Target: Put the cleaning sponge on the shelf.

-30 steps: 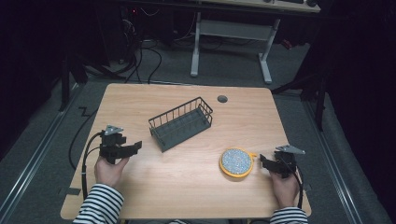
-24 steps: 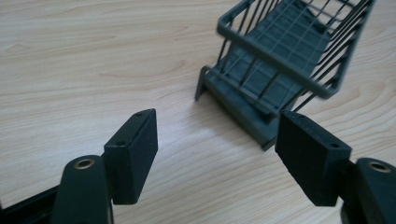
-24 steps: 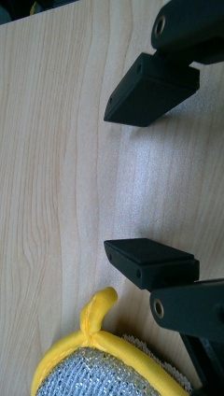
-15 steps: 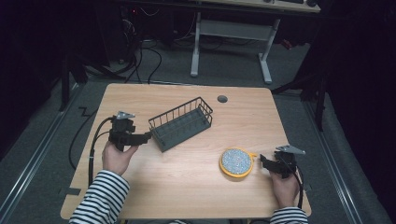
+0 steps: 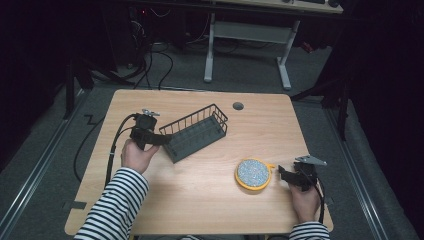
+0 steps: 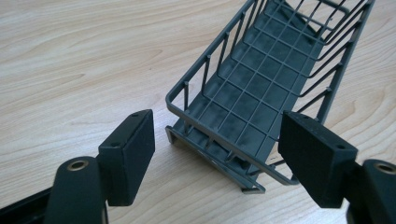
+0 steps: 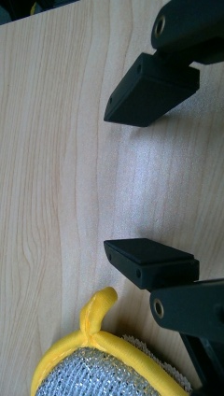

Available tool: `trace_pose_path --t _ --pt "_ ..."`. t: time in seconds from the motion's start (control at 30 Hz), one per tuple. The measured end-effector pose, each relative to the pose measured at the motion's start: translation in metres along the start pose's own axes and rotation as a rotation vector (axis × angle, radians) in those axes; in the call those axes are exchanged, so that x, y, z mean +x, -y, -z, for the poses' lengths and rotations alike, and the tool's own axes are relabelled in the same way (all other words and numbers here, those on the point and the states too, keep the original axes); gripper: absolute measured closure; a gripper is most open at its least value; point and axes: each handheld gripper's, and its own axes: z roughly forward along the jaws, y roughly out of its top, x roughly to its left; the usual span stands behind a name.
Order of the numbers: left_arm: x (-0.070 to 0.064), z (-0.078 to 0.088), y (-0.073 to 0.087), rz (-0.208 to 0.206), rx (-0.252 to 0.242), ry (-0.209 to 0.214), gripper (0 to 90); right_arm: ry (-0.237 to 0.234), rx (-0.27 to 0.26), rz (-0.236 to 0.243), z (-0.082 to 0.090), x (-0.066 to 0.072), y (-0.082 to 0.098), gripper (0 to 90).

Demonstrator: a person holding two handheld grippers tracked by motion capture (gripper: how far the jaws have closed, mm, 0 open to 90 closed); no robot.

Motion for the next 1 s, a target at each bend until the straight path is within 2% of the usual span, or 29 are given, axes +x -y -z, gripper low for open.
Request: trace_pose_path --t 0.13,0.3,0.53,0.63,1.0 --pt "-0.001 -0.007 -0.002 -0.015 0.026 -0.018 27.7 -0.001 0.000 -0.001 0.000 0.000 0.000 32.7" --pt "-0.001 -0.016 -0.002 -0.011 0.057 -0.041 28.6 -0.003 0.000 -0.003 0.000 0.000 0.000 32.6" --pt "-0.008 -0.025 0.000 -0.047 0.084 -0.052 34.4 -0.007 -0.001 -0.006 0.000 -0.001 0.000 32.6" --pt "-0.008 -0.025 0.000 -0.039 0.086 -0.049 35.3 -0.007 -0.001 -0.006 0.000 -0.001 0.000 32.6" --pt "-0.011 -0.019 0.007 -0.055 0.069 -0.061 41.8 -0.010 -0.001 -0.006 0.000 -0.001 0.000 32.2"
